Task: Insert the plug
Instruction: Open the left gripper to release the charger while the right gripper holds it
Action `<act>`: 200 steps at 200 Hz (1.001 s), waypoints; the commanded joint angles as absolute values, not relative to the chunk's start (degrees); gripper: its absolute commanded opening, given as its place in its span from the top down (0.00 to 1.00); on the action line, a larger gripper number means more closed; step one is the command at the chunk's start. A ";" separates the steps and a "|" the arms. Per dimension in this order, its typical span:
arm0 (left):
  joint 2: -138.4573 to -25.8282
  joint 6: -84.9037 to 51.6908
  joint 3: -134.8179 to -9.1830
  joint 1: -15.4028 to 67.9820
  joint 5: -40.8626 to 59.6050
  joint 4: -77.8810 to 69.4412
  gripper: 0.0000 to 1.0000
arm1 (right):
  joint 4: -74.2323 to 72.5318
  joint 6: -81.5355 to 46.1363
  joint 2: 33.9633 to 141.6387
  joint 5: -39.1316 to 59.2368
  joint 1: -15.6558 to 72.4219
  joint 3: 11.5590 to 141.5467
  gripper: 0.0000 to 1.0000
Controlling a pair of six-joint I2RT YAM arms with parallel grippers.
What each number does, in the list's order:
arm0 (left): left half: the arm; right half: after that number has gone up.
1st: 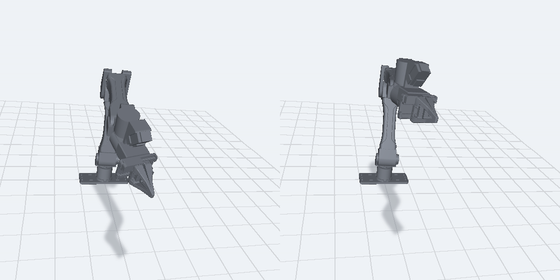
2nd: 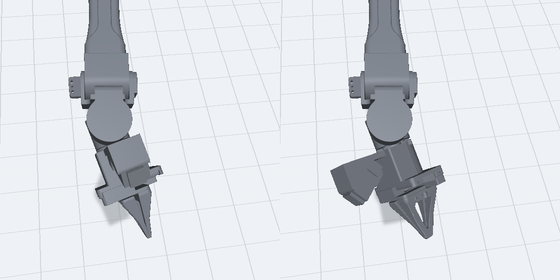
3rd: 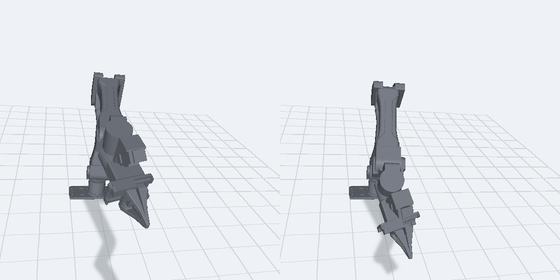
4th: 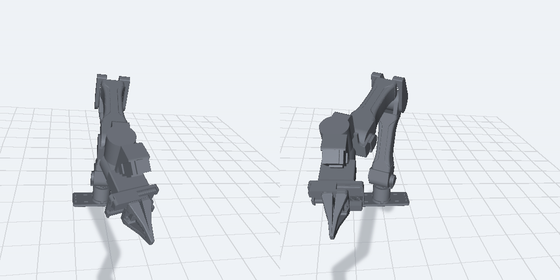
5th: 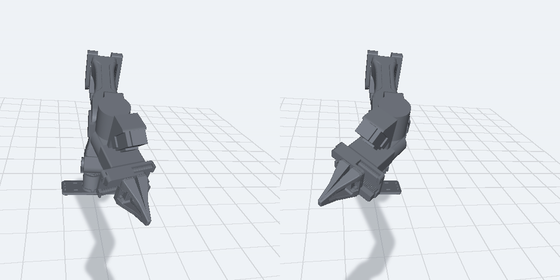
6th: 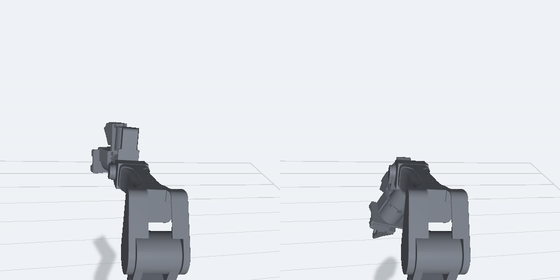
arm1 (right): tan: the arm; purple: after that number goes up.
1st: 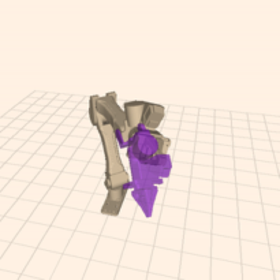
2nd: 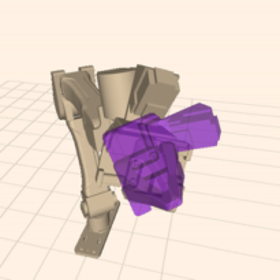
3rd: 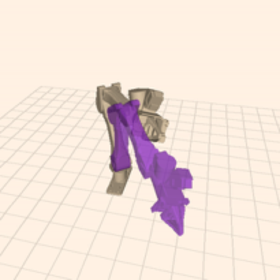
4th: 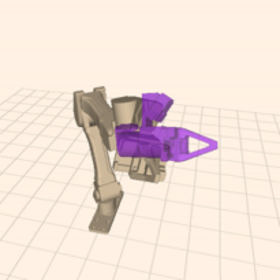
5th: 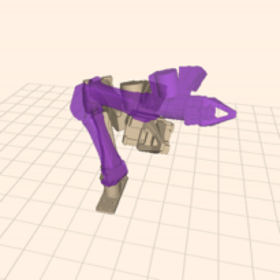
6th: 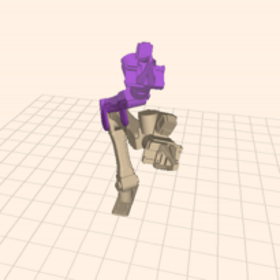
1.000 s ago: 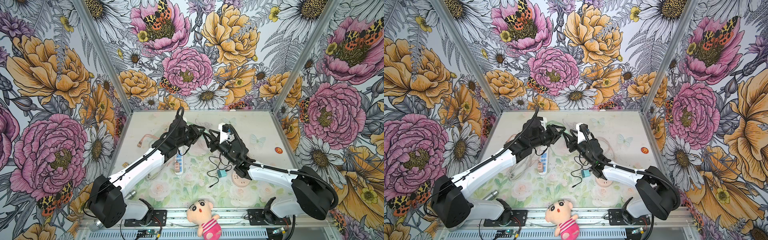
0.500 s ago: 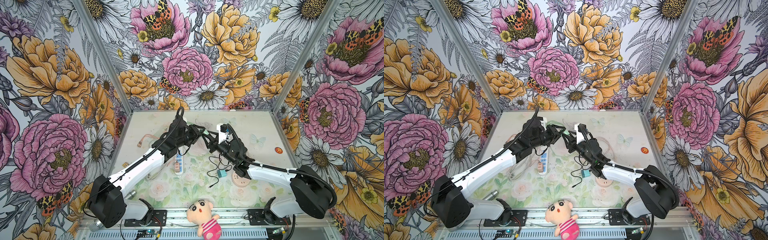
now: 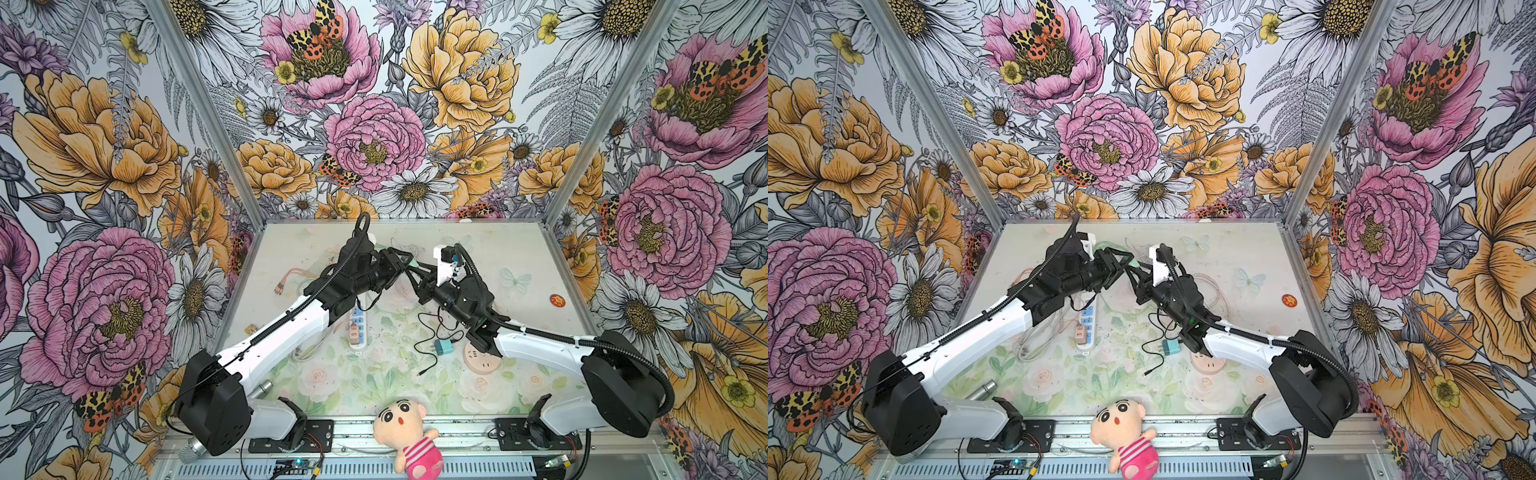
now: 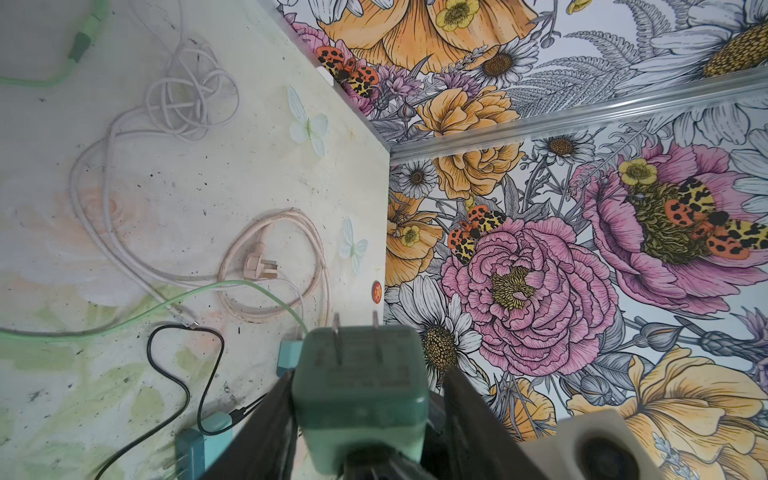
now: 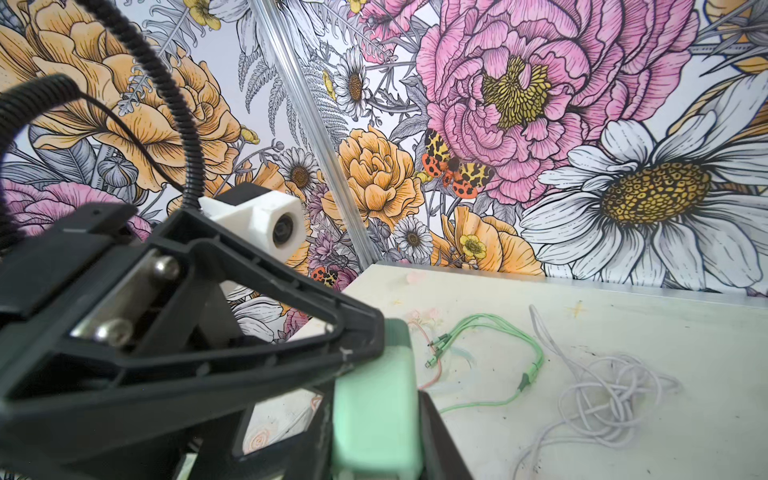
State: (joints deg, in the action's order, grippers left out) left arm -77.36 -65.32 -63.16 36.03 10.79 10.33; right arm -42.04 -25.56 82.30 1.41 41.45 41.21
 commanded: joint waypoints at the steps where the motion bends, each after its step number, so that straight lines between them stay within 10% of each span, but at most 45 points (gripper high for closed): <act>1: -76.00 -62.04 -64.67 35.92 9.65 14.54 0.38 | -37.88 -24.17 81.01 2.74 40.38 43.58 1.00; 106: -61.36 -49.35 -58.89 21.25 5.31 40.13 0.41 | 0.36 -11.39 78.59 6.58 36.98 61.60 1.00; 200: -80.83 -40.17 -71.13 14.14 6.82 47.90 0.43 | 14.43 -6.08 88.51 17.02 34.44 76.57 1.00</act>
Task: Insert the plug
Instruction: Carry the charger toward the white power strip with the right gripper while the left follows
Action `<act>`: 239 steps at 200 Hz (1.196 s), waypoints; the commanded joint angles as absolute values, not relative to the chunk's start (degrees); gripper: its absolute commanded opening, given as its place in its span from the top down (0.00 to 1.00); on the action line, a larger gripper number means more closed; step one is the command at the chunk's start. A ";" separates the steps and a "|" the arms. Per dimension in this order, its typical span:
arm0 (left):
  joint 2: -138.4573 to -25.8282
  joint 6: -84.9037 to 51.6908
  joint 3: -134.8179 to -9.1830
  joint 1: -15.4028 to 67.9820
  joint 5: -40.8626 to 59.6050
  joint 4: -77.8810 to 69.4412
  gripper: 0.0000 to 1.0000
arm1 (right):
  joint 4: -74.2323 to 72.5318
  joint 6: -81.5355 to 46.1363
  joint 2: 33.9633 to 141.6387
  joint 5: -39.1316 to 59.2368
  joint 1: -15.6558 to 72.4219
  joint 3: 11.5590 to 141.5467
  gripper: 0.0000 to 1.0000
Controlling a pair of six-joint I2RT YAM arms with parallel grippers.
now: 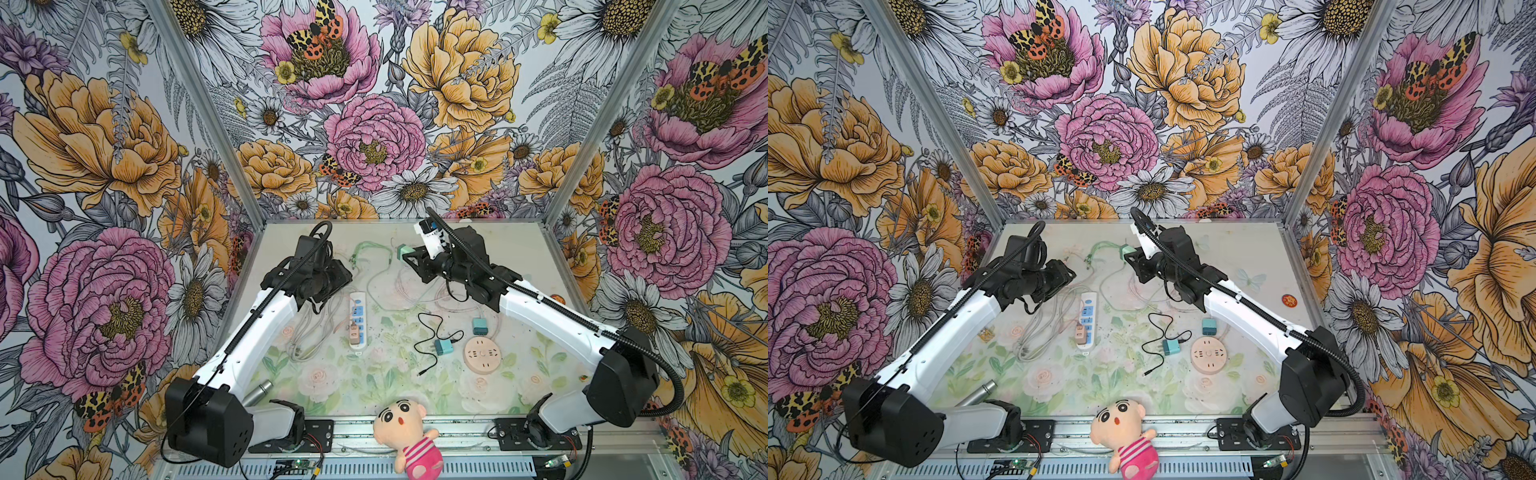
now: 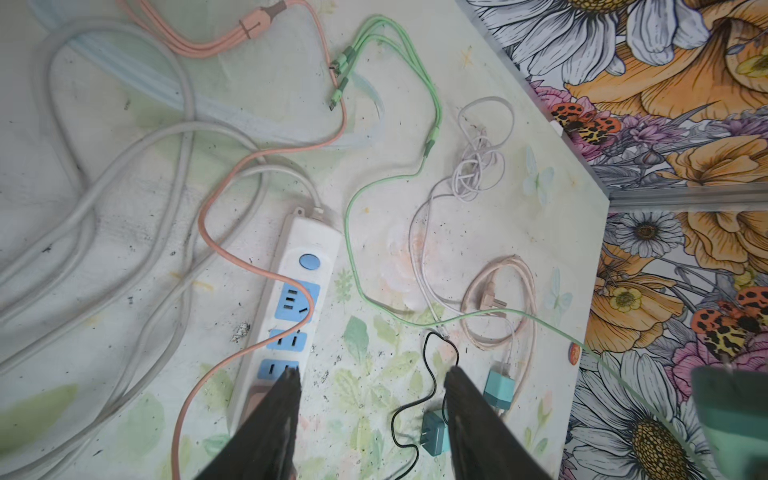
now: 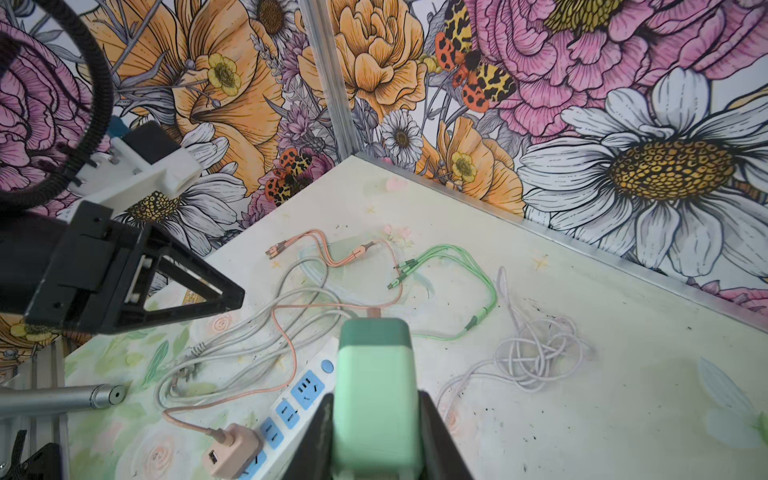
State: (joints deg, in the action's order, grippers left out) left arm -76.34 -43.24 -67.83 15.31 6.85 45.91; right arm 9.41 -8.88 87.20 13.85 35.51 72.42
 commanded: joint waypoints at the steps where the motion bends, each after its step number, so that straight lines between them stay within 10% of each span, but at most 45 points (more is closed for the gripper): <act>1: -81.07 -40.12 -71.16 14.10 6.84 47.86 0.43 | 14.55 -5.98 88.55 17.08 34.40 76.65 1.00; 106: -95.06 -38.29 -74.74 12.55 5.33 52.60 0.47 | 24.81 -8.38 101.97 26.74 29.04 92.96 1.00; 154: -97.54 -39.11 -73.72 10.96 0.14 52.55 0.73 | 25.10 -21.30 108.58 27.68 29.16 97.13 1.00; 239: -99.73 -35.96 -75.11 4.72 -0.16 52.55 0.77 | 37.46 -29.05 115.06 21.08 33.59 107.58 1.00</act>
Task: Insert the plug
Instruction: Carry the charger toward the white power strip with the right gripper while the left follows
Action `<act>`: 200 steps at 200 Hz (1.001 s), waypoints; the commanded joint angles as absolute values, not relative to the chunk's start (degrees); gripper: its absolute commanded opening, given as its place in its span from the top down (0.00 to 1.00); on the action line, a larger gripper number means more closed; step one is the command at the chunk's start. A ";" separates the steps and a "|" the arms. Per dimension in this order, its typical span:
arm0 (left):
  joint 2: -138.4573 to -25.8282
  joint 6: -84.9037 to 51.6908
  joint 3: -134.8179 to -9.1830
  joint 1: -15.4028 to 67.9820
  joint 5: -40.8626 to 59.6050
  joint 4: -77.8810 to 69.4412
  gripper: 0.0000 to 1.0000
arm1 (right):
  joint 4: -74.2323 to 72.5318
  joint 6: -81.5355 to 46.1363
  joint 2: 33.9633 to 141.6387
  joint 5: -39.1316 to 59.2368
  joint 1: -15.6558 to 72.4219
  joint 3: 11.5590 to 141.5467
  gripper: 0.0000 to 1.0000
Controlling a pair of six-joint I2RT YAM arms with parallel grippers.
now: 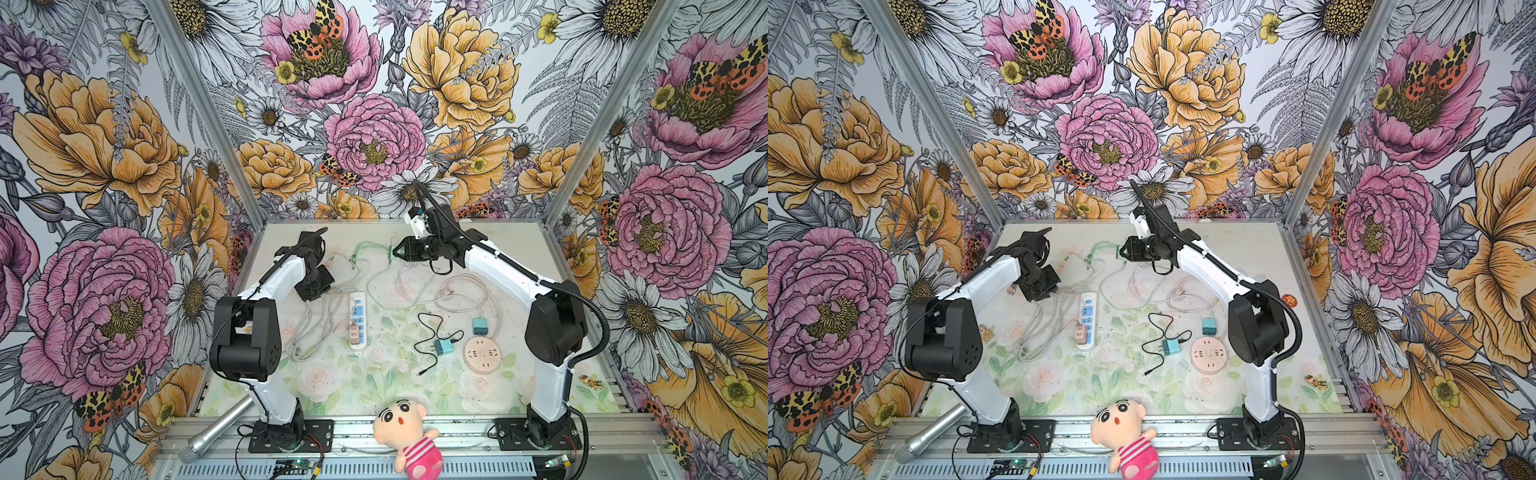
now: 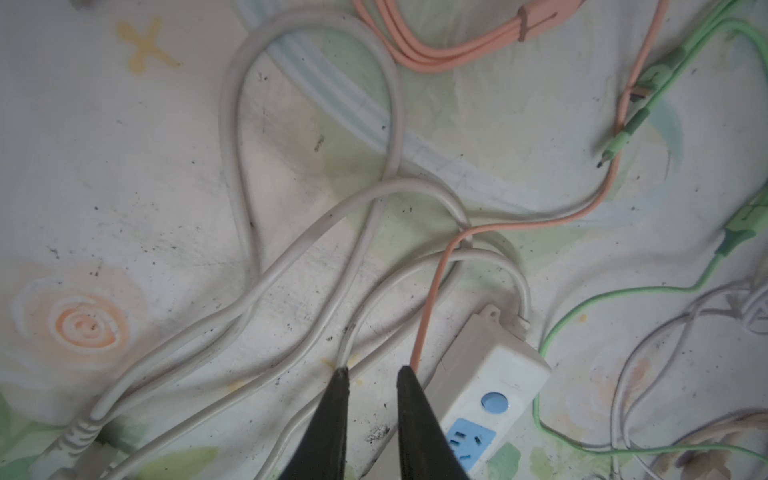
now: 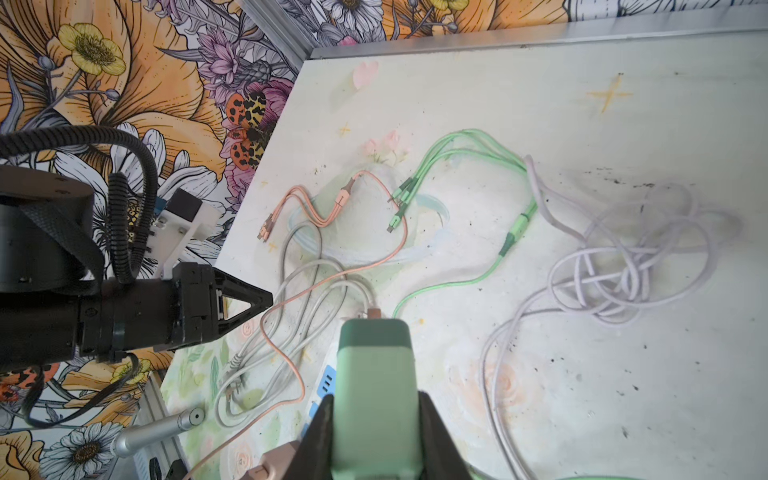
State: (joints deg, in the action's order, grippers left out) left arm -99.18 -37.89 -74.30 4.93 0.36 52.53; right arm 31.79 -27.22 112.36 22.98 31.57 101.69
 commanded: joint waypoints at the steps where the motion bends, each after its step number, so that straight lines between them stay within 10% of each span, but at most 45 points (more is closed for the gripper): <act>1: -99.70 -35.95 -75.13 4.69 -0.08 52.51 0.77 | 37.67 -28.98 115.19 21.04 33.67 107.84 1.00; 66: -91.52 -37.72 -73.34 7.57 0.89 56.15 0.47 | 47.99 -27.54 120.33 15.13 37.58 116.45 1.00; 140: -95.80 -40.76 -73.74 11.39 0.19 52.81 0.44 | 51.31 -27.07 120.95 9.58 40.64 118.05 1.00; 200: -98.88 -40.26 -69.97 8.44 1.61 49.49 0.78 | 52.28 -28.39 123.07 9.51 42.30 121.48 1.00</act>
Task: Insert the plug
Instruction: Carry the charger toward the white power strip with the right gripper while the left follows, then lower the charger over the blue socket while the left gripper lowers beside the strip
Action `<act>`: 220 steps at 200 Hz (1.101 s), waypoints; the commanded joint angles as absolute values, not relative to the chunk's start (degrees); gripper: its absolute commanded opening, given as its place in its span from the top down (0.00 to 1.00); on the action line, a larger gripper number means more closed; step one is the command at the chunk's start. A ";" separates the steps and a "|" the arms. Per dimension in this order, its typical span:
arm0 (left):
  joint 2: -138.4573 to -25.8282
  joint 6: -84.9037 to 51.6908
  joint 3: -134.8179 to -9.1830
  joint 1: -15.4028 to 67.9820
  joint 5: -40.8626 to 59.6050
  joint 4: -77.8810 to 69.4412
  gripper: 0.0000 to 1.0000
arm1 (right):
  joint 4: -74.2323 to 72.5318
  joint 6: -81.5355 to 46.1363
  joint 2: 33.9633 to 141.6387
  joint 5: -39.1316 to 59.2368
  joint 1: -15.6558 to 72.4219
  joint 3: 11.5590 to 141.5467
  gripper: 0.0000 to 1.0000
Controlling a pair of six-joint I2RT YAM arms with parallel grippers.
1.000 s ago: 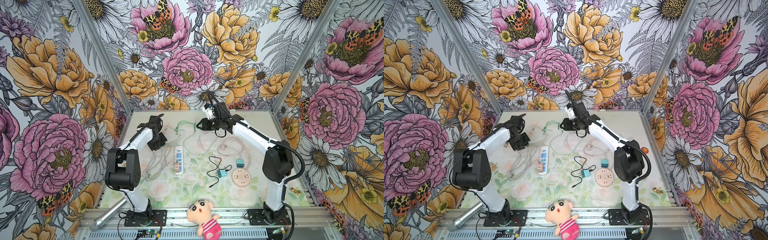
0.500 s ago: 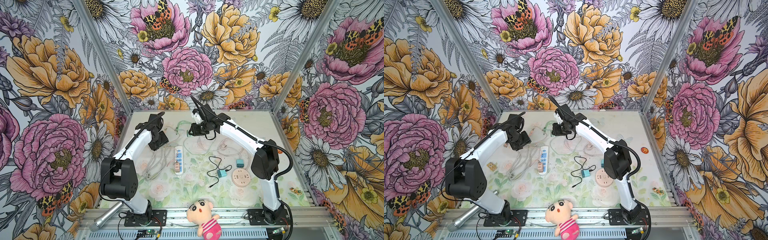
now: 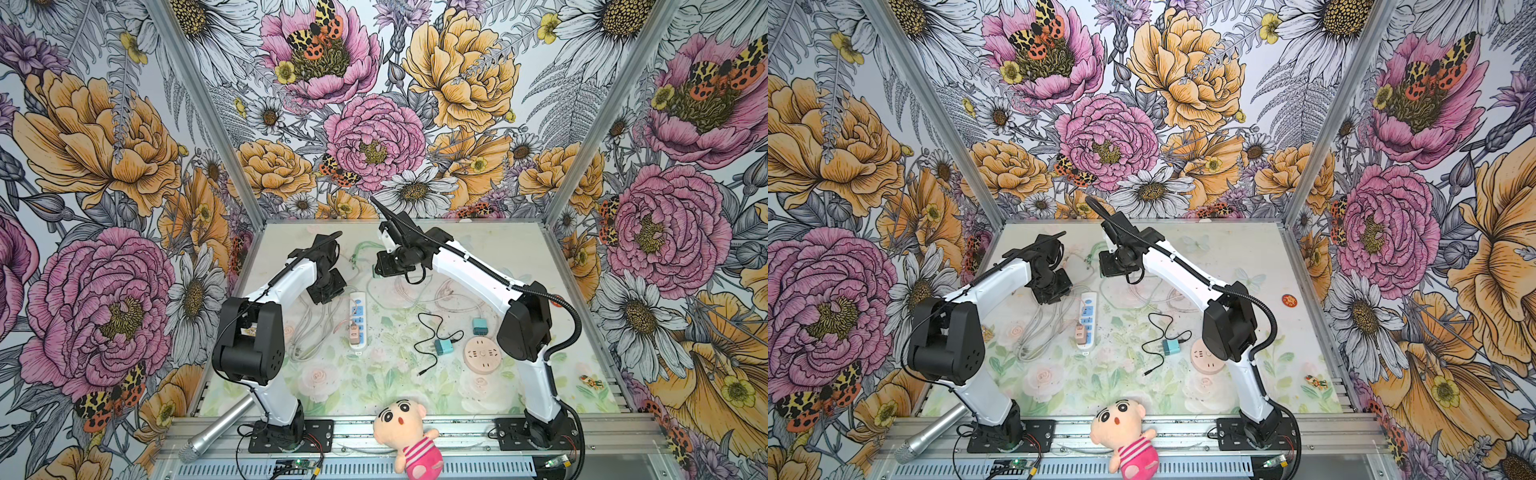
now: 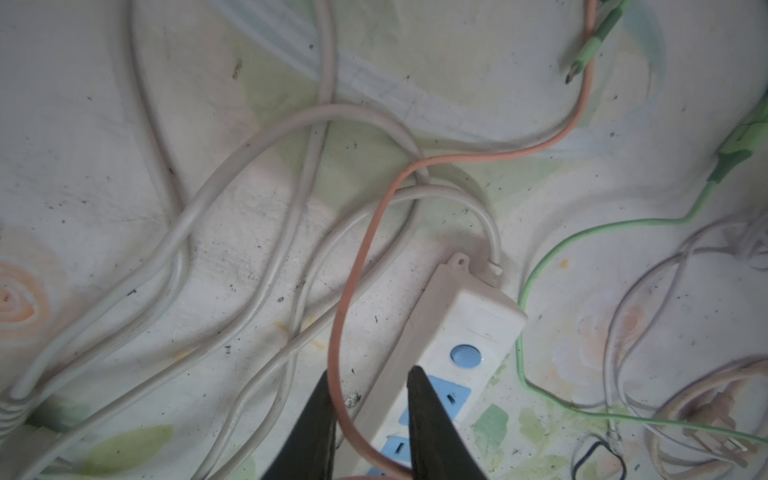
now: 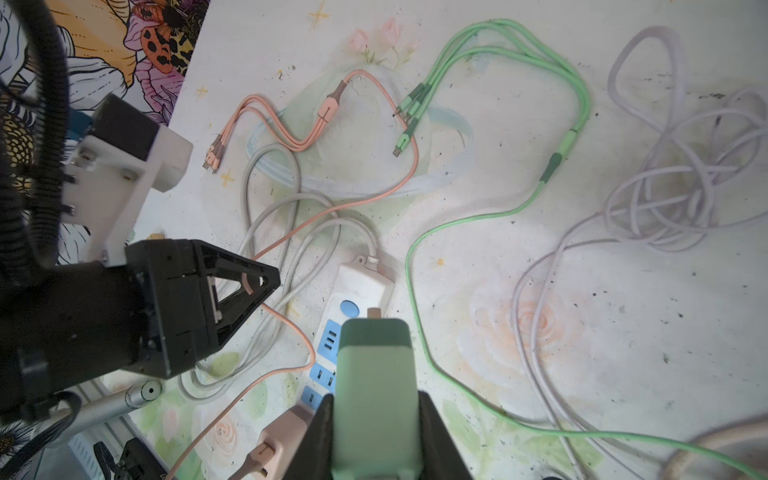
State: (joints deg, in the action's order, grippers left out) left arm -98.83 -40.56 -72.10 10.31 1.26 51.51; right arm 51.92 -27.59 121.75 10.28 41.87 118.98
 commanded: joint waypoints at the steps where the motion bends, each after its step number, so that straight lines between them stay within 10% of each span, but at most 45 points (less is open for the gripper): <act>1: -98.79 -40.25 -69.92 8.35 1.51 49.49 0.78 | 52.29 -28.39 123.06 9.41 42.33 121.52 1.00; 220: -107.68 -43.57 -67.35 20.35 9.12 40.61 0.87 | 53.96 -27.76 122.80 6.33 42.71 116.28 1.00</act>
